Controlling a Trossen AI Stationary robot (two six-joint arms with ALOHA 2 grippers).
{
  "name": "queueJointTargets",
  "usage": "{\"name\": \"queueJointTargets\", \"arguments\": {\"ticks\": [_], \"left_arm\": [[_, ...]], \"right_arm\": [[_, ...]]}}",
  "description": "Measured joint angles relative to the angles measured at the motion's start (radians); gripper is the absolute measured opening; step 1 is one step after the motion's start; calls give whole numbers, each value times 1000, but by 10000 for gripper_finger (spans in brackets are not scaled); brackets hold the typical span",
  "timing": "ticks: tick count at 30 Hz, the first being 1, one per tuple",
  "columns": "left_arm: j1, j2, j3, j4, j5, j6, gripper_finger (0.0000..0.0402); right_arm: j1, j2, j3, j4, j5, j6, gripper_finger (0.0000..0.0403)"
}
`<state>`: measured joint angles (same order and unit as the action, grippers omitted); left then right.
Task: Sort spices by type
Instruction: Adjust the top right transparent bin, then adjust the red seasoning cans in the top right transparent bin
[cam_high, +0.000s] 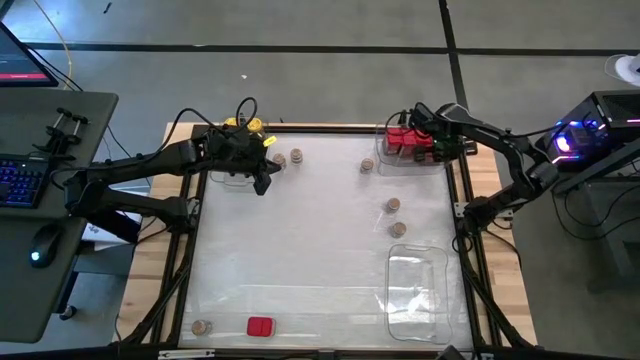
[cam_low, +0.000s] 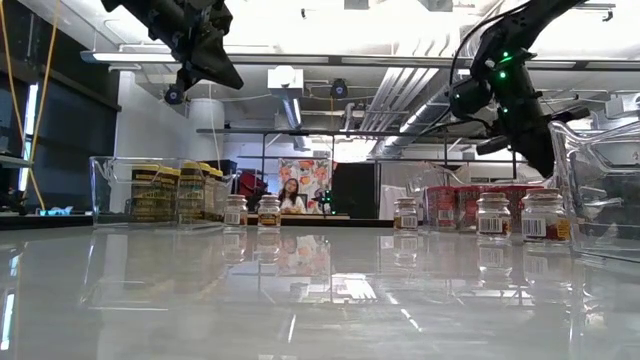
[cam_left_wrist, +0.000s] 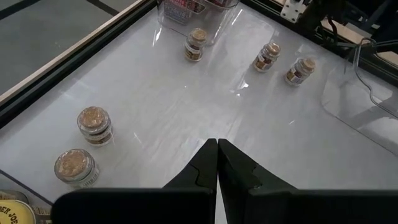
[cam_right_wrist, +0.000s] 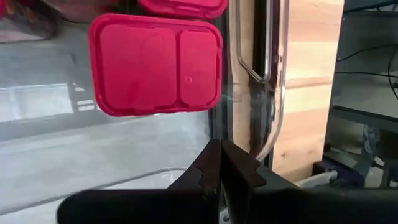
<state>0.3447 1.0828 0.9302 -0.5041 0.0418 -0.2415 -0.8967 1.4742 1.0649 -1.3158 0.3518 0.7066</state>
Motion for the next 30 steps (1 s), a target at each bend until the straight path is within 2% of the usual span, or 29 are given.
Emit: {"name": "queueJointTargets", "arguments": {"ticks": [7,11,21,25,27,30], "left_arm": [[0,0,0,0,0,0,0],[0,0,0,0,0,0,0],[-1,0,0,-3,41,0,0],[-1,0,0,-15,43,0,0],[-1,0,0,-16,43,0,0],[-1,0,0,-16,42,6,0]], "right_arm": [[2,0,0,-24,-40,-7,0],[18,0,0,-45,-97,-7,0],[117,-19,0,-49,-188,42,0],[142,-50,0,-63,-191,77,0],[144,-73,0,-36,-160,102,0],[118,-101,0,102,-117,135,0]]}}
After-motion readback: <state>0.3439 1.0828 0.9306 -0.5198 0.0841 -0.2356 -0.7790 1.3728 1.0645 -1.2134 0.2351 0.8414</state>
